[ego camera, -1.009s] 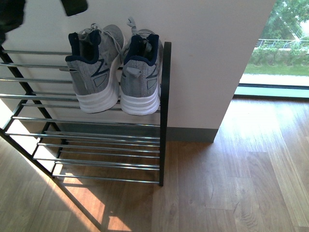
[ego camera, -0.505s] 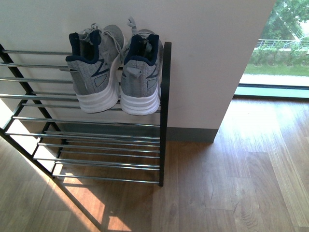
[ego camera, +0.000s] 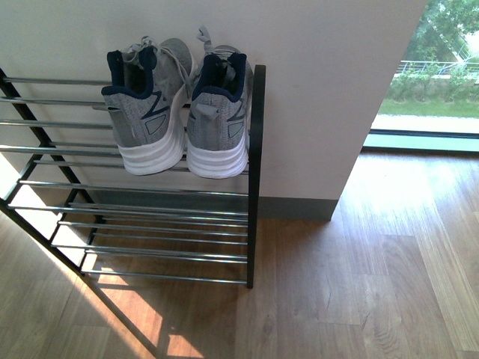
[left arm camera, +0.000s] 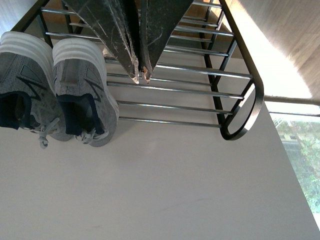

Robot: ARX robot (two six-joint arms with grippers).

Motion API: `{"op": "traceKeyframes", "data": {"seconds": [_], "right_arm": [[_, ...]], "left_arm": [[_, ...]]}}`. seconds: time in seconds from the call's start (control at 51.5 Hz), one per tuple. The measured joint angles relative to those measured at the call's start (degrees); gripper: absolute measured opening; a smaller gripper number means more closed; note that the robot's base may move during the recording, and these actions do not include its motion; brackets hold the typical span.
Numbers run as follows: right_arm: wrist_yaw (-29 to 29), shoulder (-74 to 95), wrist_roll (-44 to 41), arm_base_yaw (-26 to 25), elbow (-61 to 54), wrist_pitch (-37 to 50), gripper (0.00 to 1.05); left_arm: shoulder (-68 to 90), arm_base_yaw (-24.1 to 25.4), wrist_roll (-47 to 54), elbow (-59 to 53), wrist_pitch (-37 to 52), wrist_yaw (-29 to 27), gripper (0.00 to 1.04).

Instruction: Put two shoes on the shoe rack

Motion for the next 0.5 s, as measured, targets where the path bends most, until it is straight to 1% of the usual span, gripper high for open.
{"op": "traceKeyframes", "data": {"seconds": [0.058,0.078,0.136,0.155,0.194,0.291,0.311,0.505], "right_arm": [[0.0,0.0,0.0,0.0,0.0,0.0,0.16],[0.0,0.0,0.0,0.0,0.0,0.0,0.21],[0.0,0.0,0.0,0.0,0.0,0.0,0.33],[0.0,0.0,0.0,0.0,0.0,0.0,0.39],[0.0,0.0,0.0,0.0,0.0,0.0,0.46],[-0.1,0.0,0.0,0.0,0.0,0.0,0.68],[0.1,0.0,0.0,0.0,0.0,-0.1,0.96],[0.1,-0.1,0.0,0.0,0.0,-0.1,0.96]], "left_arm": [[-3.1,0.8,0.0,-0.5,-2.7,0.9,0.01],[-4.0,1.0,0.0,-0.5,-3.4,1.0,0.01],[-7.9,4.9,0.0,-0.5,-6.7,6.0,0.01],[-8.7,5.5,0.0,-0.5,-7.5,6.3,0.01],[-10.7,6.6,0.0,-0.5,-9.3,6.2,0.01],[-15.1,6.9,0.0,-0.5,-13.3,6.7,0.01],[-31.1,6.9,0.0,-0.5,-28.5,6.8,0.01],[-34.7,6.9,0.0,-0.5,-32.3,6.8,0.01]]}}
